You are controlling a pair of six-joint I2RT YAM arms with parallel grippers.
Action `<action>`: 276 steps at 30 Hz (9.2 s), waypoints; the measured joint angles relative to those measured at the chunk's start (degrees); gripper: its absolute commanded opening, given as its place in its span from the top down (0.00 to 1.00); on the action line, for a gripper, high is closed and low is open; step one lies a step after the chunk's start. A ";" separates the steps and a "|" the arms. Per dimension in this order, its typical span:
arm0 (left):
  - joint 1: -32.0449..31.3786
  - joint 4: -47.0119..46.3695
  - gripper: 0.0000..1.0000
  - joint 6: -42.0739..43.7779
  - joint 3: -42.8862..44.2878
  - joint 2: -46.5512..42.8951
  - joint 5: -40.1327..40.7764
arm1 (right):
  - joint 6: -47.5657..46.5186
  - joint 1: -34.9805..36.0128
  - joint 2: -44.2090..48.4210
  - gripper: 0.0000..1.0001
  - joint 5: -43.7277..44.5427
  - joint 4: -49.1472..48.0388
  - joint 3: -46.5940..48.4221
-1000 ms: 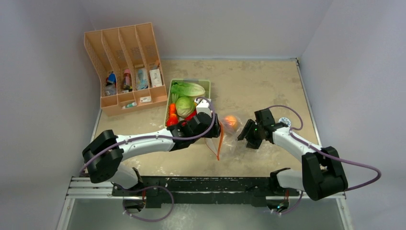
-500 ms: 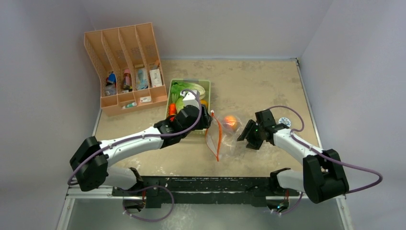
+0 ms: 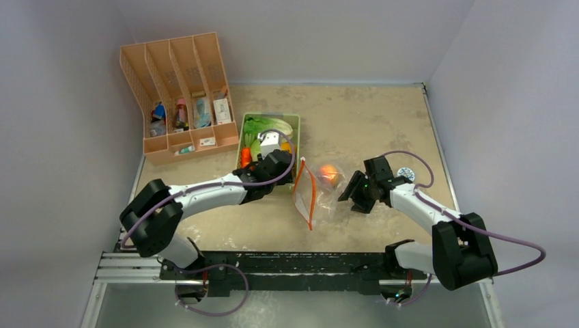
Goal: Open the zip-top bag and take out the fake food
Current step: Place the fake vegetable in the bin, then pick up the fake fruit from the zipper food storage bag.
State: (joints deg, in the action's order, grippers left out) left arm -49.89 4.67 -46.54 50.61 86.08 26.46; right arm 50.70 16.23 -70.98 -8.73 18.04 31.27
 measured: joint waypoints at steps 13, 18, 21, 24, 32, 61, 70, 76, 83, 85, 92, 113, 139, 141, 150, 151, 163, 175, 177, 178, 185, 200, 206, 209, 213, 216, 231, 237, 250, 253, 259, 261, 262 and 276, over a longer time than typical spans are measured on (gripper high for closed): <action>-0.04 4.87 0.41 -1.84 1.64 -8.61 -1.25 | -0.35 0.00 0.70 0.37 1.14 1.95 0.39; -0.57 -4.28 0.60 -2.32 -1.29 -12.13 -11.91 | -0.74 0.00 -1.55 0.38 3.30 2.19 2.84; -3.28 -5.29 0.61 -2.40 -1.36 -7.43 -16.57 | -0.81 0.00 -1.77 0.38 3.85 2.08 3.48; -9.16 -1.40 0.62 -2.38 -1.16 -4.37 -16.76 | -0.83 0.00 -1.79 0.38 4.13 2.16 3.48; -13.94 6.14 0.64 -2.10 0.52 -9.86 -11.74 | -0.74 0.00 -1.77 0.38 4.26 1.97 3.48; -13.62 -11.85 0.59 -6.67 2.43 15.78 -1.77 | -5.07 -2.01 7.54 0.43 18.23 9.55 21.18; -13.62 -24.33 0.55 -8.13 -1.99 15.82 -0.02 | -12.13 -1.81 -14.56 0.46 7.56 -0.11 28.26; -13.55 -32.89 0.54 -8.15 -3.28 18.97 -0.66 | -13.44 -0.15 -19.12 0.47 2.99 -2.10 24.70; -13.57 -50.36 0.47 -6.25 -8.85 23.63 -2.36 | -14.14 -0.52 -18.99 0.48 2.43 -6.19 16.46; -12.87 -57.68 0.45 -6.38 -12.17 24.81 -3.19 | -14.69 -0.42 -19.06 0.47 1.62 -6.19 15.85; -11.23 -64.92 0.41 -4.83 -13.64 26.62 -6.14 | -15.72 0.00 -18.91 0.46 3.23 -4.70 16.50; -12.44 -60.06 0.33 -3.78 -15.56 22.40 -0.92 | -23.85 4.24 -26.32 0.50 -2.82 -7.37 24.15; -11.23 -51.74 0.77 -1.46 -9.14 22.05 -2.84 | -28.81 4.39 -18.18 0.49 -10.25 -8.17 13.53; -11.26 -51.52 0.69 -1.44 -9.14 22.03 -2.89 | -28.24 4.50 -18.16 0.48 -8.90 -6.73 14.03; -11.91 -47.69 0.31 -1.68 -13.03 17.29 -5.35 | -22.95 5.18 -16.06 0.47 5.11 3.04 23.58; -12.00 -46.95 0.30 -1.66 -13.03 16.74 -5.62 | -22.60 5.11 -16.09 0.47 5.51 3.10 25.22; -12.11 -38.84 0.27 -0.74 -10.84 13.97 -5.81 | -20.57 5.14 -20.00 0.48 -2.69 -3.26 23.10; -12.55 -39.21 0.24 -0.22 -8.11 17.31 -6.54 | -17.84 3.96 -15.37 0.49 -7.23 -14.23 11.80; -12.55 -39.28 0.26 -0.13 -7.19 18.32 -6.95 | -17.86 3.87 -15.37 0.49 -7.98 -15.21 11.74; -12.55 -39.52 0.30 -0.13 -6.91 18.73 -7.23 | -17.86 3.85 -15.37 0.49 -8.70 -15.82 11.74; -12.76 -41.59 0.81 -0.37 -5.68 20.55 -9.27 | -18.27 4.48 -15.30 0.48 -11.78 -14.75 12.94; -12.09 -31.91 0.90 1.16 -6.43 8.74 -3.50 | -8.94 5.62 7.41 0.37 8.87 11.02 14.34; -12.09 -23.82 0.92 1.14 -3.17 8.22 -4.42 | -6.14 5.62 21.40 0.23 1.03 10.32 3.58; -12.04 -21.07 0.92 0.98 -1.90 8.22 -6.43 | -5.40 5.62 22.99 0.24 -3.85 7.82 0.13; -12.04 -17.35 0.93 0.39 0.59 8.09 -8.28 | -3.10 5.64 16.74 0.45 -6.05 3.28 -0.39; -12.04 -14.67 0.95 0.22 1.84 6.99 -9.88 | -0.94 5.64 11.43 0.76 -4.87 -1.09 -0.44; -12.00 -0.37 0.99 1.22 2.10 -6.67 -15.82 | -4.35 5.62 1.68 0.68 11.06 -11.08 1.68; -12.00 2.73 1.00 2.23 2.03 -8.72 -15.74 | -6.34 5.57 7.06 0.15 7.72 -11.41 1.81; -12.00 -0.61 1.00 -0.46 1.97 -16.59 -4.42 | 5.62 5.55 20.46 0.11 -10.27 -28.94 -14.91; -12.00 -4.70 1.00 -1.99 0.81 -18.14 -4.04 | 8.79 5.55 21.46 0.10 -12.59 -33.88 -17.40; -12.00 -8.96 1.00 -4.37 -2.34 -19.04 -4.07 | 13.46 5.57 21.59 0.10 -15.78 -45.16 -17.73; -12.00 -10.19 1.00 -5.20 -3.43 -19.08 -4.07 | 14.86 5.55 21.20 0.14 -16.50 -48.98 -18.23; -12.00 -10.75 1.00 -5.49 -4.00 -19.15 -4.07 | 15.32 5.55 20.68 0.20 -16.90 -50.51 -18.43; -12.00 -23.04 1.00 -9.40 -8.52 -20.02 -4.13 | 20.17 5.55 5.86 0.18 -23.34 -63.65 -18.88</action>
State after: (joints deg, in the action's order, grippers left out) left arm -61.89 -18.37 -55.94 42.09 66.06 22.33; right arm 70.87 21.78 -65.12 -32.08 -45.60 12.38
